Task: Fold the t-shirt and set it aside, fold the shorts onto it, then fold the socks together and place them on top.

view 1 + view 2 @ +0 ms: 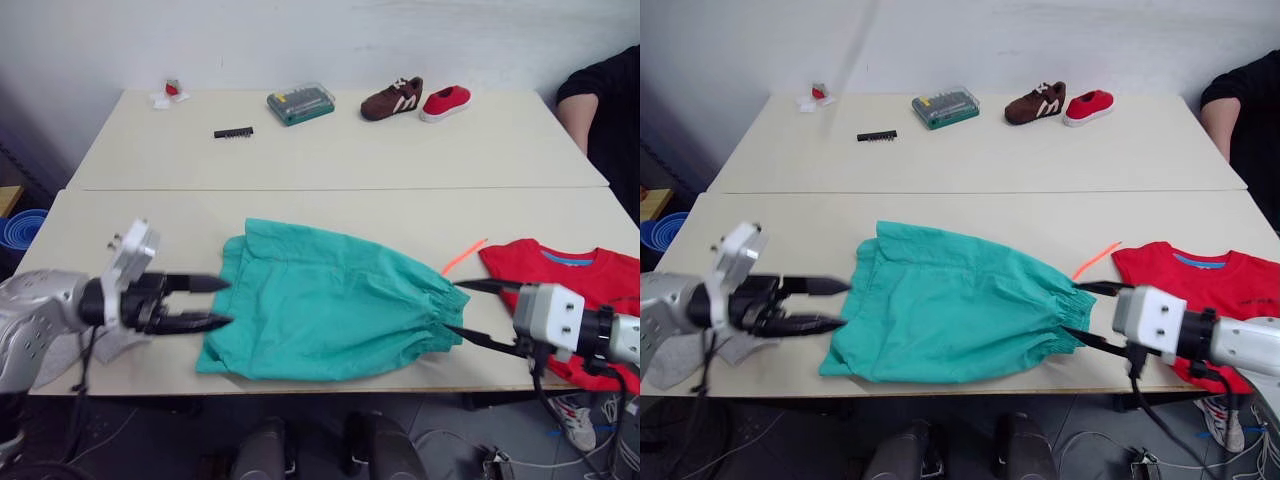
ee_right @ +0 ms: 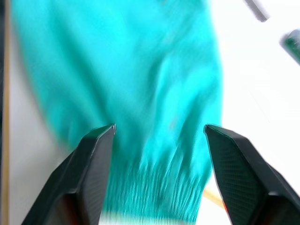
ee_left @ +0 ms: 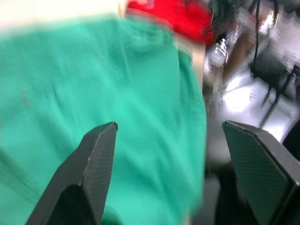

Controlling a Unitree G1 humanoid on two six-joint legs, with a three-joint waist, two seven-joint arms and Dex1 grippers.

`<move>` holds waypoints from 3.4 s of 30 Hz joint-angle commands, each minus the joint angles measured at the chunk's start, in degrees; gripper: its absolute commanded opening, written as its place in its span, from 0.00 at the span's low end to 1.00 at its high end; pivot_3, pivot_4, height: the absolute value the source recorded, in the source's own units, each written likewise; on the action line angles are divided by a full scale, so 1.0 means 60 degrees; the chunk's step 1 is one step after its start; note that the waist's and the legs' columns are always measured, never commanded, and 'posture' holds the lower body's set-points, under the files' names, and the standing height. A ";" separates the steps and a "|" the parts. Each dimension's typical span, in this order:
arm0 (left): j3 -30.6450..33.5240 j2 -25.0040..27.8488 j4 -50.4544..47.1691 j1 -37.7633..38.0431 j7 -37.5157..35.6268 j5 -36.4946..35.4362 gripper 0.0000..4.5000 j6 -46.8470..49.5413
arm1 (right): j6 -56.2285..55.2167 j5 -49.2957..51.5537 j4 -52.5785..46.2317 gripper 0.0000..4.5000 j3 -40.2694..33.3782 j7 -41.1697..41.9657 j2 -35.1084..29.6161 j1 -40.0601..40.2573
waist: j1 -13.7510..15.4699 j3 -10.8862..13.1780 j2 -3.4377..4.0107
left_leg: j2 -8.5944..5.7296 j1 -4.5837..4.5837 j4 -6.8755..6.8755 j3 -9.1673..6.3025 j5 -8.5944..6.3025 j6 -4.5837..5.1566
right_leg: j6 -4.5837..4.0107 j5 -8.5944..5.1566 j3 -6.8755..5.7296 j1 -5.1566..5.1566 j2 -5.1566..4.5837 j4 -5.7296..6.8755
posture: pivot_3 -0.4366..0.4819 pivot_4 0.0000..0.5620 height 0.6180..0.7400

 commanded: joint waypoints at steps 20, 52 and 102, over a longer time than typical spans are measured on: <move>-0.4226 -0.2262 0.4084 -0.0920 0.0980 0.5986 0.00 -0.4980 | 0.1716 -0.4156 0.1697 0.00 0.3100 -0.2218 0.2488 -0.1360 | -0.0039 -0.0021 -0.0006 | -0.0022 0.0003 -0.0104 0.0051 0.0038 0.0030 | 0.0013 0.0025 0.0006 -0.0030 -0.0006 -0.0044 | 0.48 0.27 1.00; -0.3666 -0.3369 0.7302 -0.3625 0.2482 0.6832 0.00 -0.5776 | 0.2430 -0.4413 0.0325 0.00 0.3073 -0.1356 0.2432 -0.0661 | 0.0113 -0.0024 -0.0007 | -0.0044 -0.0057 -0.0130 0.0042 0.0076 0.0082 | 0.0035 0.0038 -0.0021 -0.0066 -0.0002 -0.0091 | 0.48 0.27 1.00; -0.4303 -0.4257 0.4797 -0.2286 0.0790 0.6351 0.00 -0.5702 | 0.7818 0.1488 -0.2915 0.08 -0.2564 -0.5050 0.6483 0.1816 | 0.0156 -0.0032 -0.0016 | -0.0047 -0.0105 -0.0123 -0.0084 0.0107 0.0079 | 0.0018 0.0043 -0.0104 -0.0052 -0.0018 -0.0086 | 0.48 0.27 1.00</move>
